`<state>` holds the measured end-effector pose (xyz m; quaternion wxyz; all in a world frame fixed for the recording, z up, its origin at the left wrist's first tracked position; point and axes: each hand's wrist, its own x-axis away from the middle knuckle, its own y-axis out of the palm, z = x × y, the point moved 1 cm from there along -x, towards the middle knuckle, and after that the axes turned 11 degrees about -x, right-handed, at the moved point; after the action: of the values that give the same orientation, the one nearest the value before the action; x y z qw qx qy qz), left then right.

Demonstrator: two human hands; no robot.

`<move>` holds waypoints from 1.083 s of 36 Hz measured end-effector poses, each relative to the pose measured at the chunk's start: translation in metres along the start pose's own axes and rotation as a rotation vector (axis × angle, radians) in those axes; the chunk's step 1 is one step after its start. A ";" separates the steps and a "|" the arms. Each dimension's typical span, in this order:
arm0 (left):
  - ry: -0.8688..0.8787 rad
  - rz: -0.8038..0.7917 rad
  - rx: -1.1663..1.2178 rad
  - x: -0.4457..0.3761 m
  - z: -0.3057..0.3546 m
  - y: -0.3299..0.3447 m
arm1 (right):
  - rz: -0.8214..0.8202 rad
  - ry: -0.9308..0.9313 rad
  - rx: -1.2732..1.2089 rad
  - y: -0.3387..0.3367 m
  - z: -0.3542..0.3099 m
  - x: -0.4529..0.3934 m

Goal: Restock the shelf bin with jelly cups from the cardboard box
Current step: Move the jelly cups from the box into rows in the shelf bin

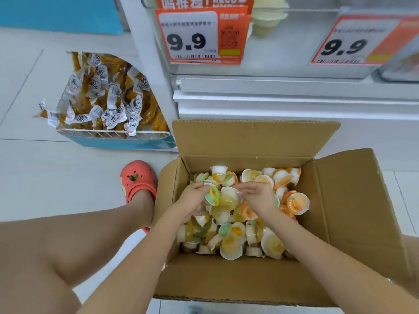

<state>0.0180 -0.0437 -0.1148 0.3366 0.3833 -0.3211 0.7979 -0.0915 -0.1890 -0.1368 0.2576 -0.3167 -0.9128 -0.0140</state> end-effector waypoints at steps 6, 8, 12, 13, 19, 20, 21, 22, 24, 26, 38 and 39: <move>0.170 -0.182 0.313 0.050 0.043 -0.015 | -0.171 0.229 -0.470 -0.039 -0.068 0.028; 0.210 -0.232 0.409 0.069 0.062 -0.018 | -0.227 0.232 -0.526 -0.049 -0.094 0.039; 0.243 -0.371 0.489 0.111 0.099 -0.019 | -0.325 0.215 -0.509 -0.063 -0.134 0.057; 0.271 -0.398 0.454 0.120 0.106 -0.018 | -0.323 0.201 -0.525 -0.065 -0.142 0.061; 0.467 -0.328 0.350 0.153 0.121 -0.003 | -0.252 0.097 -0.684 -0.058 -0.166 0.077; 0.484 -0.320 0.371 0.155 0.122 -0.001 | -0.238 0.096 -0.731 -0.056 -0.166 0.078; 0.498 -0.314 0.388 0.157 0.124 0.002 | -0.228 0.111 -0.783 -0.055 -0.167 0.079; 0.511 -0.312 0.405 0.159 0.127 0.004 | -0.219 0.139 -0.838 -0.053 -0.167 0.080; 0.511 -0.310 0.452 0.162 0.132 0.009 | -0.197 0.189 -0.909 -0.052 -0.165 0.080; 0.464 -0.362 0.532 0.164 0.137 0.014 | -0.184 0.226 -0.939 -0.051 -0.163 0.080; 0.356 -0.514 0.779 0.157 0.131 -0.007 | -0.181 0.364 -1.150 -0.070 -0.170 0.083; 0.353 -0.530 0.803 0.157 0.130 -0.009 | -0.187 0.356 -1.164 -0.070 -0.173 0.084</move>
<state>0.0016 -0.0932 0.0825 0.4027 0.4100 0.1805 0.7982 -0.1091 -0.2296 0.0634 0.1887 -0.3166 -0.7224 -0.5851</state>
